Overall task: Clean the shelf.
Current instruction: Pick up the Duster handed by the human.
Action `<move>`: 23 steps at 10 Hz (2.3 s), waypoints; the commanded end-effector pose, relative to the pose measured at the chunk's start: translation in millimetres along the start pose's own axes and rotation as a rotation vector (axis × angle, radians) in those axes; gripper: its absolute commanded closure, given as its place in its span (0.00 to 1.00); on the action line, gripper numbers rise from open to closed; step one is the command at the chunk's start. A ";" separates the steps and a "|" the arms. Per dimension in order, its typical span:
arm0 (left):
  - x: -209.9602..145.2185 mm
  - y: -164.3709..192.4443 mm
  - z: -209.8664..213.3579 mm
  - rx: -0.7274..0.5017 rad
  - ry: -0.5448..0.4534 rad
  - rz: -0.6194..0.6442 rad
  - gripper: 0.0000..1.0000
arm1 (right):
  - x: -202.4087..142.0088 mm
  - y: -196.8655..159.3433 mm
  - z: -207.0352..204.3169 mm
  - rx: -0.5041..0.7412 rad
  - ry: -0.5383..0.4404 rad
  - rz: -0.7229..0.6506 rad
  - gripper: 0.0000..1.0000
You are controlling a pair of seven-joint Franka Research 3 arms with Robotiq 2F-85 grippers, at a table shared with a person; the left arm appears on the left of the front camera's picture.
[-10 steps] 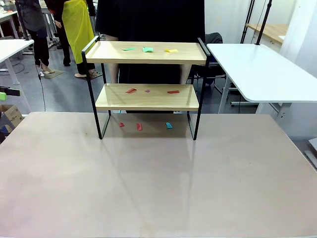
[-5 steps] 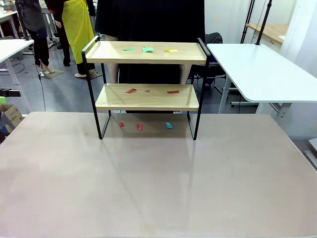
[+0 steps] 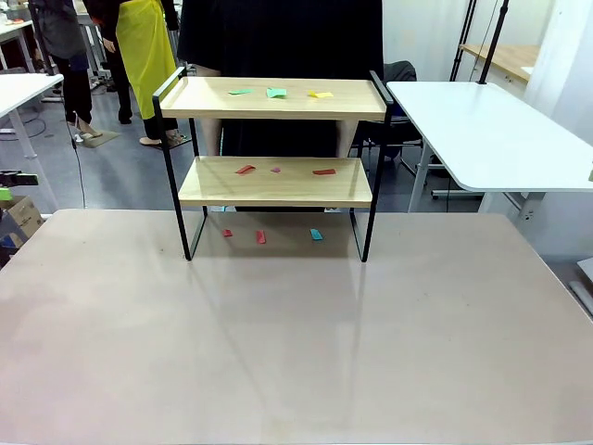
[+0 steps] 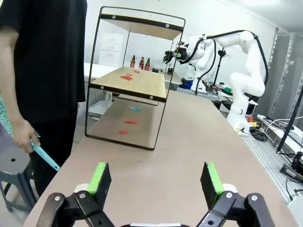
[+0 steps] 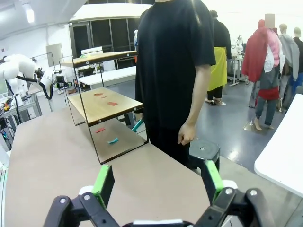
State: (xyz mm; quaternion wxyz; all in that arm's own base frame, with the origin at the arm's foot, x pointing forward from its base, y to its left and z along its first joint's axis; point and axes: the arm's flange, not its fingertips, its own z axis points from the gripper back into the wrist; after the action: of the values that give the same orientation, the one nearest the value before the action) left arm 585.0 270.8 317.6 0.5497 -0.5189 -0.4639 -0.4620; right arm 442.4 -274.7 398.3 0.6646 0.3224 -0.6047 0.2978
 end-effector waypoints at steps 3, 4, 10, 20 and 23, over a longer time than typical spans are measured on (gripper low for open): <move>9.0 3.2 6.0 -0.006 -0.017 -0.031 0.00 | -8.5 -29.3 -2.9 -0.025 -0.029 0.039 0.00; 8.7 3.6 6.3 -0.006 -0.008 -0.030 0.00 | -9.2 -29.5 -2.5 -0.029 -0.033 0.039 0.00; 6.4 4.6 3.2 -0.032 0.007 -0.016 0.00 | -16.2 -36.6 -3.0 0.051 0.006 0.043 0.00; 3.8 4.3 2.8 -0.012 0.007 -0.016 0.00 | -17.5 -26.3 -14.9 0.095 0.003 0.063 0.00; 3.8 4.3 2.8 -0.012 0.007 -0.016 0.00 | -17.5 -26.3 -14.9 0.095 0.003 0.063 0.00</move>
State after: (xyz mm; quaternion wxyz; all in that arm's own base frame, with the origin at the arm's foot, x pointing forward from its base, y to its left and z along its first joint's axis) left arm 589.5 274.4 319.1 0.5456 -0.5170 -0.4633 -0.4694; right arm 473.9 -283.4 373.7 0.6315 0.3345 -0.6054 0.3505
